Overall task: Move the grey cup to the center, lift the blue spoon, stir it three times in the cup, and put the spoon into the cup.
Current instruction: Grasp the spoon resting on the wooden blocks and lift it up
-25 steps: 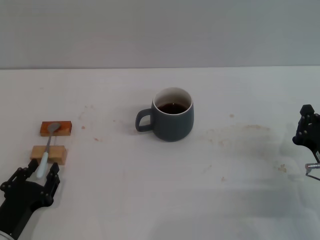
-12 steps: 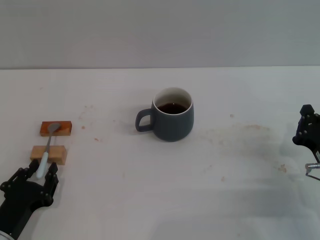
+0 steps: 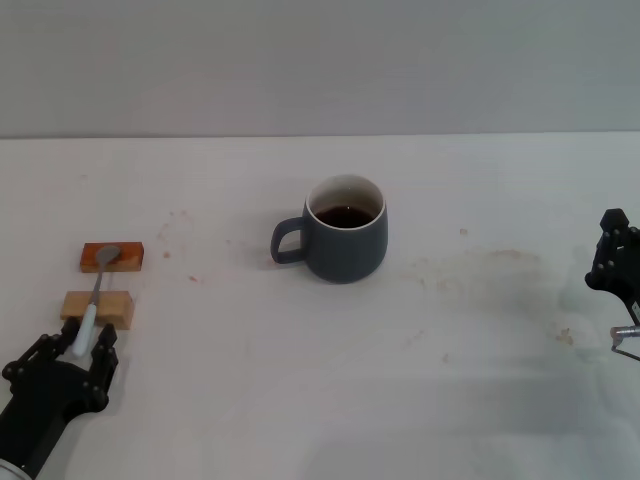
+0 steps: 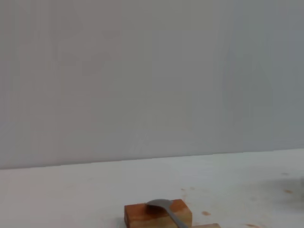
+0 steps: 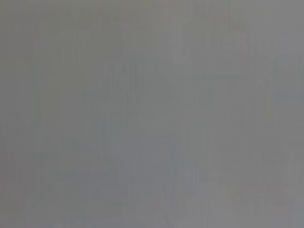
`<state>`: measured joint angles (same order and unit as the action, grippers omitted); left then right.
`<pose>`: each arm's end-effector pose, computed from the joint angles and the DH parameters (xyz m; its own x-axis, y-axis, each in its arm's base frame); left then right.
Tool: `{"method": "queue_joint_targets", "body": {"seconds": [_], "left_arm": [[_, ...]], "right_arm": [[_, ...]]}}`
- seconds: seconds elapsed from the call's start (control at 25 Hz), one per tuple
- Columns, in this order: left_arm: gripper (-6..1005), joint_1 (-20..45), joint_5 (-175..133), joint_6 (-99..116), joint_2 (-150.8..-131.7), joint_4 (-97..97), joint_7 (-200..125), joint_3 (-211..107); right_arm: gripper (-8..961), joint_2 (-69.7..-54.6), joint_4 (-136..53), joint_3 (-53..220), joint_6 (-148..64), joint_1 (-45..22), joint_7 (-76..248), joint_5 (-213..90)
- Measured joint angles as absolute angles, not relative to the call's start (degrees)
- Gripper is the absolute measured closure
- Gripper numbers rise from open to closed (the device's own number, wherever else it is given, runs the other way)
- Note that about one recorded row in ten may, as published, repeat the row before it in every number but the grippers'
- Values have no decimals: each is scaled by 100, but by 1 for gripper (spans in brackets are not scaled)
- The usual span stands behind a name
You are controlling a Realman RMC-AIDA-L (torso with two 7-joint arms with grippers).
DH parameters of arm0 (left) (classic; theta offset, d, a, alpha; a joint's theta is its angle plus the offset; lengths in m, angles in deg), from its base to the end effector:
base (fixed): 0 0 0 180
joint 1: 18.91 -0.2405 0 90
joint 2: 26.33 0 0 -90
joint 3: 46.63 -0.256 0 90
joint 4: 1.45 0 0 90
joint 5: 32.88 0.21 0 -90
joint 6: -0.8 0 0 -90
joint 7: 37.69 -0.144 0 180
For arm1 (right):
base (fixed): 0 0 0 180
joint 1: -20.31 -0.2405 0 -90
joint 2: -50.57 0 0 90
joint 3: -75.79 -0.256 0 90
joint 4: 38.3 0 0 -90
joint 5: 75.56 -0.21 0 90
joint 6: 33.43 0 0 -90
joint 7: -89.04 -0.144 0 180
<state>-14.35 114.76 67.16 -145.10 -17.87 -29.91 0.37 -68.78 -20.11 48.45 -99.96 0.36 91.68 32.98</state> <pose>-0.3712 0.2119 -0.0550 0.7271 0.1627 0.6669 0.6854 -0.2276 -0.6917 0.3258 0.2969 -0.0484 0.7195 -0.0207 -0.6941 -0.6908 -0.1240 -0.7124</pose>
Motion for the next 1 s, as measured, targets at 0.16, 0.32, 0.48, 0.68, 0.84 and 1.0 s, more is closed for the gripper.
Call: {"method": "queue_joint_targets", "body": {"seconds": [0.16, 0.32, 0.48, 0.68, 0.84, 1.0], "left_arm": [[639, -1399, 11469, 6694, -14509, -1770, -3140, 34], [720, -1371, 11470, 6659, -14510, -1783, -3168, 16], [829, -1392, 11471, 6664, -14509, -1814, -3171, 14], [856, -1424, 11472, 6708, -14507, -1836, -3173, 13], [856, -1453, 11496, 6829, -14507, -1853, -3232, 6], [856, -1487, 11496, 6900, -14505, -1903, -3338, 4]], "right_arm": [[955, -6878, -2011, 4845, -10005, 37, 9168, 3298], [955, -6878, -2011, 4845, -10017, 51, 9167, 3298], [955, -6878, -2011, 4845, -10017, 53, 9168, 3298], [955, -6878, -2011, 4845, -10021, 53, 9168, 3297], [955, -6878, -2011, 4845, -10023, 54, 9167, 3306], [955, -6878, -2011, 4845, -10019, 54, 9167, 3316]]}}
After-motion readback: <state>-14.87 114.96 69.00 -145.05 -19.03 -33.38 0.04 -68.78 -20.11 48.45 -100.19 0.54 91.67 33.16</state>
